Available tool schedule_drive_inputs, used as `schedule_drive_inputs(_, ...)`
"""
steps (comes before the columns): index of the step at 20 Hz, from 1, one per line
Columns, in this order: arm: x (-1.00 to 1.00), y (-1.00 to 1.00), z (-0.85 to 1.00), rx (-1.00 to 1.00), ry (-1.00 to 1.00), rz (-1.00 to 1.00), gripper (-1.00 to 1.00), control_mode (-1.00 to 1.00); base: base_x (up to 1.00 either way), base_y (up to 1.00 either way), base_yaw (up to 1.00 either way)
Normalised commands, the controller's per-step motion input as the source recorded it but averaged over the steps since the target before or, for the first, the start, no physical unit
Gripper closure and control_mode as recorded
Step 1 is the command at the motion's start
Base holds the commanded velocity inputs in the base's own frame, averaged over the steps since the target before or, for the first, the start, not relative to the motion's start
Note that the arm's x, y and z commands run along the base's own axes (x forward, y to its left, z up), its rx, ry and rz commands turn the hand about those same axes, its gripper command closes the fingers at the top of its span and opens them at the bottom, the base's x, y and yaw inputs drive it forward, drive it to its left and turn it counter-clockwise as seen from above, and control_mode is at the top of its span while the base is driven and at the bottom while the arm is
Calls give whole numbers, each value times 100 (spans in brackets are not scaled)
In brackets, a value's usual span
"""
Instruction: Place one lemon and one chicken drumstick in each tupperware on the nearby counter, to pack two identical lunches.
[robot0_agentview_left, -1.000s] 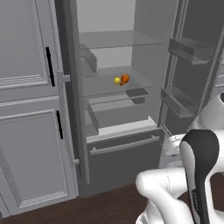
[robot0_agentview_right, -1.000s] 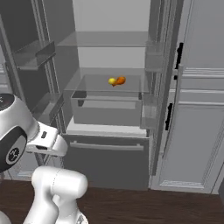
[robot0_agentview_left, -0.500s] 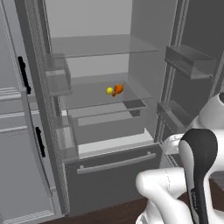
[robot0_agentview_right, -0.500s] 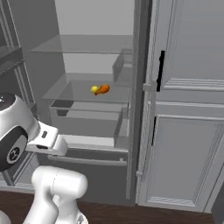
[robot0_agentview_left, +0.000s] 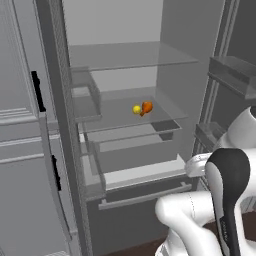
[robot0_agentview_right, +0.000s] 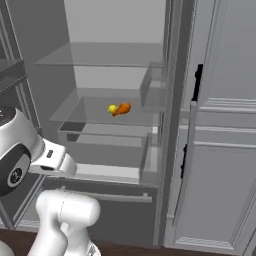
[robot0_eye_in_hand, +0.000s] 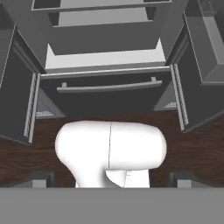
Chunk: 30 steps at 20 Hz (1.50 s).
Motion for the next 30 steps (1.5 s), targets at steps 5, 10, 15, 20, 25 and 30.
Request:
schedule_drive_inputs(5,0,0,0,0,0,0,-100,100,71,0,4)
schedule_drive_inputs(10,0,0,0,0,0,0,-100,100,65,0,3)
schedule_drive_inputs(15,0,0,0,0,0,0,-100,100,40,0,1)
schedule_drive_inputs(20,0,0,0,0,0,0,-100,100,17,0,0)
schedule_drive_inputs(25,0,0,0,0,0,0,-100,100,11,0,-1)
schedule_drive_inputs(30,54,0,0,0,-3,-16,-100,-100,0,0,0)
